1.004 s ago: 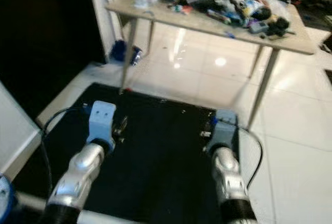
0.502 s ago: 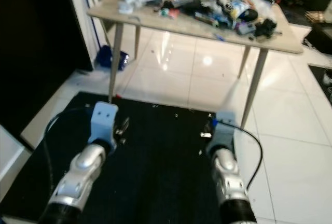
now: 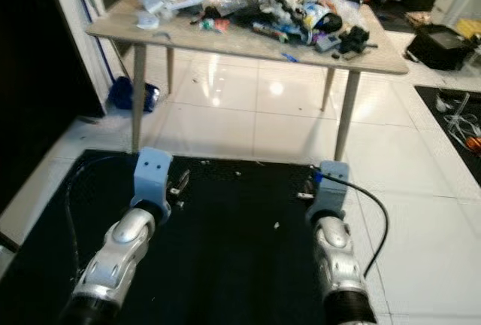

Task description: Picking trash to rubbish bin

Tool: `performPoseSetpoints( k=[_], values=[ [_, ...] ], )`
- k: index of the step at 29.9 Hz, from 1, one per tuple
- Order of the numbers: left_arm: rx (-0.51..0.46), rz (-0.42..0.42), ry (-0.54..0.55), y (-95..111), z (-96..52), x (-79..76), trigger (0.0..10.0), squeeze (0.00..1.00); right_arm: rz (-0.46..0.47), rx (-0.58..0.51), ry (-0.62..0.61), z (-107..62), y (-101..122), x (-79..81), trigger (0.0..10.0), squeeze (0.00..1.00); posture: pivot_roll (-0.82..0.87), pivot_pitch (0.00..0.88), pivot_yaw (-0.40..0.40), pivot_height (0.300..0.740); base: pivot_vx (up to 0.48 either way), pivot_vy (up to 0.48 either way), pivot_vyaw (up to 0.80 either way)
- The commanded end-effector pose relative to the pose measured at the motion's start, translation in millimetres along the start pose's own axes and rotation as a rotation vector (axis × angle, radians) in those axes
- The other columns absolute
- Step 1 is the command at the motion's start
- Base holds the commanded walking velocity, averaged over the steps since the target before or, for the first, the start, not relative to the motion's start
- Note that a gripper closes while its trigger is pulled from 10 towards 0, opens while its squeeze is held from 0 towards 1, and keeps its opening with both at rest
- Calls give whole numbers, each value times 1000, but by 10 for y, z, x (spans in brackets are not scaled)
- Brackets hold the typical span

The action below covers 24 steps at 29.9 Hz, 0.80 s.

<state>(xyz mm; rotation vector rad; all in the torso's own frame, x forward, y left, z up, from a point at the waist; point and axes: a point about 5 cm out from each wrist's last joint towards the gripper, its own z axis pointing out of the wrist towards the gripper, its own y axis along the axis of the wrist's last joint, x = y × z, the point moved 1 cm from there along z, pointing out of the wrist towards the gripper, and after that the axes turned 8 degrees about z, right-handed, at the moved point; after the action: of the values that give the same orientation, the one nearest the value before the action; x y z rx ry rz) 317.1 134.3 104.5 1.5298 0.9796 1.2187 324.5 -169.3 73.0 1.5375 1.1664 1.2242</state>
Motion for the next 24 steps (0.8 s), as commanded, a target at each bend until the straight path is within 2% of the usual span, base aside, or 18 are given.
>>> performPoseSetpoints(
  k=[1,24],
  values=[
    [4,-3,-5,-17,-12,-17,10000,0,-7,9,-20,-7,-14,-73,10000,0,-11,114,-44,740,266,0,0],
    [6,-8,-8,-19,-22,-39,10000,0,-12,13,-17,-12,-18,-74,10000,0,-15,123,-49,740,269,0,0]
  ],
)
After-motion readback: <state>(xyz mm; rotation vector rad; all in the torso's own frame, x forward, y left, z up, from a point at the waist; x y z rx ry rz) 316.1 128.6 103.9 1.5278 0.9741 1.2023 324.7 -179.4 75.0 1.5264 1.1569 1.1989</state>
